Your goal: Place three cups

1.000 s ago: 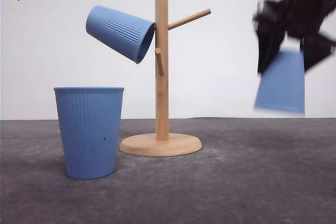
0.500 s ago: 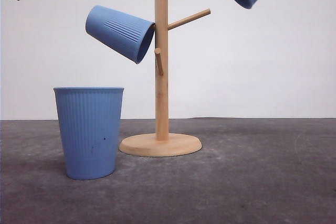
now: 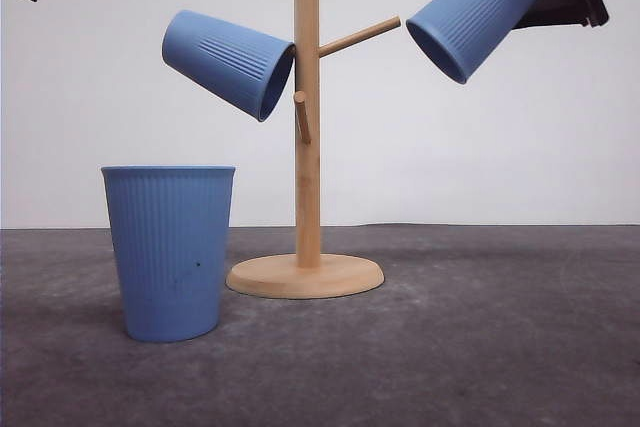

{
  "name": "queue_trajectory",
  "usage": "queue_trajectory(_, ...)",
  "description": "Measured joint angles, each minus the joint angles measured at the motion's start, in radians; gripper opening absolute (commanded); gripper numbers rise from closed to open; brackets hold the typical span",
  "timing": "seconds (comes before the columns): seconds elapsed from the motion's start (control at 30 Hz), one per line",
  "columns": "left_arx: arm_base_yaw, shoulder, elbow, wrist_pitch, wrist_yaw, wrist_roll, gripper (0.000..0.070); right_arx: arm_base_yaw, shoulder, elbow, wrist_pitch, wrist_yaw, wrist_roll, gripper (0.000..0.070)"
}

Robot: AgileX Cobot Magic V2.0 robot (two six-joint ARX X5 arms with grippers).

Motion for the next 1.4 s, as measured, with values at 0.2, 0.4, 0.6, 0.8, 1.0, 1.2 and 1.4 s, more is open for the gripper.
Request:
queue_trajectory(0.2,0.000,0.001,0.000,0.006,-0.028,0.000,0.0499,0.005,-0.230,-0.204,0.127,0.012,0.000,0.0370)
queue_trajectory(0.4,0.000,0.006,0.000,0.044,-0.028,0.000,0.0499,0.031,-0.386,-0.379,0.206,0.081,0.068,0.0370)
queue_trajectory(0.6,0.000,0.006,0.000,0.044,-0.029,0.000,0.0499,0.049,-0.499,-0.473,0.426,0.144,0.300,0.0370)
queue_trajectory(0.8,0.000,0.006,0.000,0.042,-0.028,0.000,0.0499,0.040,-0.401,-0.472,0.545,0.058,0.610,0.0371)
queue_trajectory(1.0,0.000,0.006,0.000,0.042,-0.028,0.000,0.0499,0.055,-0.299,-0.449,0.545,-0.076,0.681,0.0371)
queue_trajectory(1.2,0.000,0.006,0.000,0.042,-0.028,0.000,0.0499,0.054,-0.259,-0.368,0.559,-0.079,0.668,0.0371)
queue_trajectory(1.4,0.000,0.006,0.000,0.042,-0.027,0.000,0.0499,0.040,-0.196,-0.286,0.527,-0.075,0.624,0.0371)
